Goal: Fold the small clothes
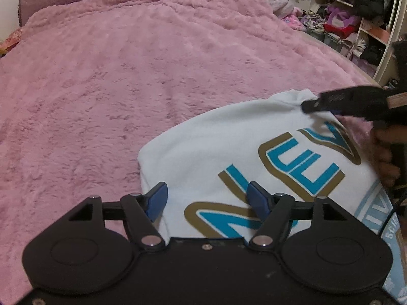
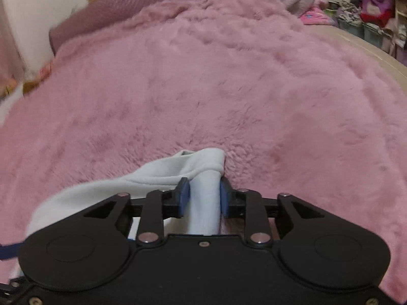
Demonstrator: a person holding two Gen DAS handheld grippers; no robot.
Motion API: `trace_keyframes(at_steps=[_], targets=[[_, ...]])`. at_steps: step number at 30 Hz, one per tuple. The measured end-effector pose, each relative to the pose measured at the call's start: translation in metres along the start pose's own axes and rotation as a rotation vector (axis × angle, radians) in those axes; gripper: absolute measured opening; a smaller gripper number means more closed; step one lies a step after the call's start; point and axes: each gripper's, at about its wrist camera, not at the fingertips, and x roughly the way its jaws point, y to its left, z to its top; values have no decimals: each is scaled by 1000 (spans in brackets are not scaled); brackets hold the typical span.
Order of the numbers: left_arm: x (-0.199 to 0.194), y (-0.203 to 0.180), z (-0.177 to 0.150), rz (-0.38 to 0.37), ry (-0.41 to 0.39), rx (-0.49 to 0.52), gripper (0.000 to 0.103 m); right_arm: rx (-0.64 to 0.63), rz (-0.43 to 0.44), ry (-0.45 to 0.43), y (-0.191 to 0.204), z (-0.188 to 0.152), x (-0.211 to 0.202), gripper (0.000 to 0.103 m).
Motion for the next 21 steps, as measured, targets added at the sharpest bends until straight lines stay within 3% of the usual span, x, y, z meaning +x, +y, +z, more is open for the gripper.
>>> trace_keyframes(at_steps=[2, 4, 6, 8, 13, 16, 18, 21], targets=[[-12, 0, -3, 18, 10, 0, 71, -20, -50, -59, 2, -2, -30, 45], [-27, 2, -11, 15, 14, -11, 71, -30, -79, -116, 6, -11, -69, 57], [-41, 4, -23, 4, 11, -23, 71, -52, -21, -84, 14, -24, -96, 56], [-52, 3, -36, 4, 24, -22, 71, -86, 12, -36, 25, -43, -115, 48], [-60, -1, -72, 15, 94, 13, 73, -177, -15, 86, 56, -108, -141, 44], [-41, 12, -100, -19, 157, -71, 79, -200, -128, 119, 56, -141, -130, 44], [-38, 26, -110, -64, 156, -148, 81, -116, -124, 102, 44, -151, -131, 44], [-52, 26, -101, -69, 187, -122, 79, -128, -110, 91, 46, -143, -146, 44]])
